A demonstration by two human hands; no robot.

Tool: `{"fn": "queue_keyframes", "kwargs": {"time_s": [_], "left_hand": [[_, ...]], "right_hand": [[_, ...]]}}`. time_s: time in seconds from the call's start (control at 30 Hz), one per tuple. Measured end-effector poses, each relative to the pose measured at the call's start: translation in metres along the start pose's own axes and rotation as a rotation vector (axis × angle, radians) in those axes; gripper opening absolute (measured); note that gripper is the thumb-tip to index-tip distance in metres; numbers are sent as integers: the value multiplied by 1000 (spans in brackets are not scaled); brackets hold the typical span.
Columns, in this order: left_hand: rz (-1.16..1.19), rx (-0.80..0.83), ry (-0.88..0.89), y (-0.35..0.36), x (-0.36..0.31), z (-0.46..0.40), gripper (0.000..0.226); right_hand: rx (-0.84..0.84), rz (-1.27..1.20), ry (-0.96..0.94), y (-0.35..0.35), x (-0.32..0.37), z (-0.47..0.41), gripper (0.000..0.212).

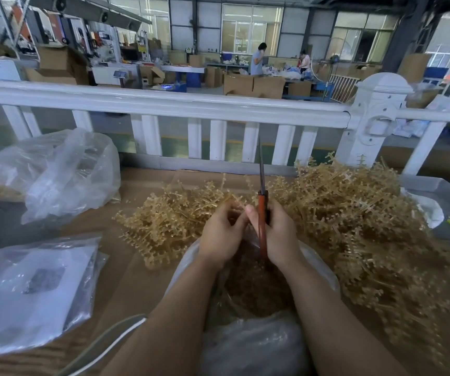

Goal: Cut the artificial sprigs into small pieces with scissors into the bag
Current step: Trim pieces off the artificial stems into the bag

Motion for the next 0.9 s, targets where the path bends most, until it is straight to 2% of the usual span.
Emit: {"fn": "queue_keyframes", "kwargs": {"time_s": [0.17,0.3,0.47,0.6,0.77,0.9], "left_hand": [[75,-14,-74,4,2,-19,12],[116,-3,-277,7,13,-29,12],[347,-99,-429,-5,17,-24,10],[404,-83,-302,-15,8,-16,9],[450,37,-190,-20,-10,-14,7],[473,148,-137,-20,-28,-11,16]], "right_hand": [[-15,49,-44,6,-5,-18,16],[8,64,-13,11,-3,-23,18],[2,103,44,4,3,-18,24],[-33,31,127,-9,10,-10,20],[-59,-269,274,-22,16,-1,18],[18,-416,329,-24,21,5,26]]}}
Point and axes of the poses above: each hand's wrist, its own z-axis away from the middle knuckle, its own y-axis out of the palm, x = y × z, the point moved 9 cm from there along -z, towards the middle knuckle, and after that the axes turned 7 degrees about -x, right-handed, at the moved point
